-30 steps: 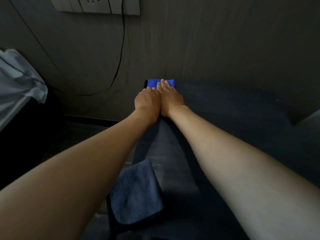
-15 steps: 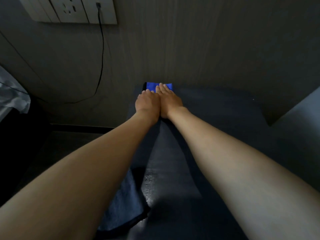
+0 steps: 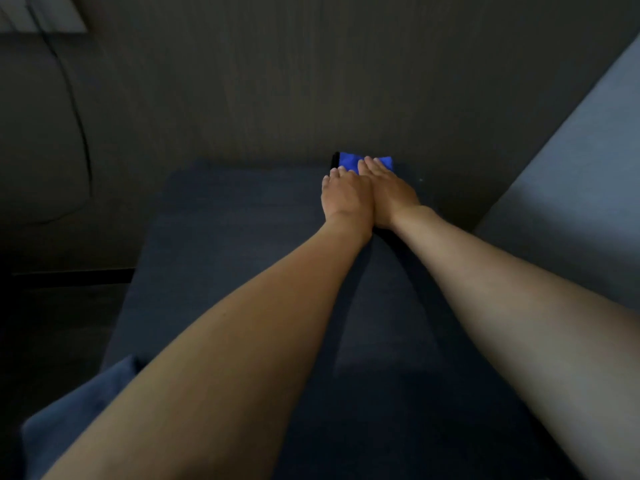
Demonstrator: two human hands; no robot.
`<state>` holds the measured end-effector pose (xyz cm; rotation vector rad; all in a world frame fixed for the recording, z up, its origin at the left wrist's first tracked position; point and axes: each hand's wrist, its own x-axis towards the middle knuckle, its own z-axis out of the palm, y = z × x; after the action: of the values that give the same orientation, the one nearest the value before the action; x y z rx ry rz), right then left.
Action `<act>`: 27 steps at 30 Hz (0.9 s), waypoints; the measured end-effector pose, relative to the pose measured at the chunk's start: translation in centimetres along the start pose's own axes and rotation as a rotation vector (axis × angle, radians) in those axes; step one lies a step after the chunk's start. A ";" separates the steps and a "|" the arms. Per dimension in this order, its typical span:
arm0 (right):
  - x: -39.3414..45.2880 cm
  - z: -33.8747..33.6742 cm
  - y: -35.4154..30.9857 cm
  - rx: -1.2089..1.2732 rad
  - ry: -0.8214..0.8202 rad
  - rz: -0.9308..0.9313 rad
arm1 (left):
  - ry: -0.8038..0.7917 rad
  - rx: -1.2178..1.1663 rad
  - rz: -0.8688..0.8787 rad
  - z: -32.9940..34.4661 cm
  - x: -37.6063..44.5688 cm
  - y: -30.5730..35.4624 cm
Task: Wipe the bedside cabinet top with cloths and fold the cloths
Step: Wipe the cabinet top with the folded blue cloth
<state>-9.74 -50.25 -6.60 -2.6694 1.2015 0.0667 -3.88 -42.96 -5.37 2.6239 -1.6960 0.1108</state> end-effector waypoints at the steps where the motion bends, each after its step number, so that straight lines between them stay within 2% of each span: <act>1: -0.2 -0.2 1.2 0.009 -0.001 0.017 | 0.001 -0.005 0.010 0.1 0.2 1.2; 7: -1.4 -0.7 5.8 0.071 0.014 0.085 | 0.030 -0.027 0.071 0.4 1.0 6.0; 12: -2.7 -1.1 6.5 0.139 0.018 0.136 | 0.046 -0.049 0.075 0.4 0.3 7.2; 27: -17.8 1.3 5.2 0.182 0.042 0.118 | 0.023 -0.113 0.124 -0.5 -13.5 9.5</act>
<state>-25.44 -40.28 -6.48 -2.4537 1.3104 -0.0769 -18.13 -34.57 -5.98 2.4281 -1.8009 0.0441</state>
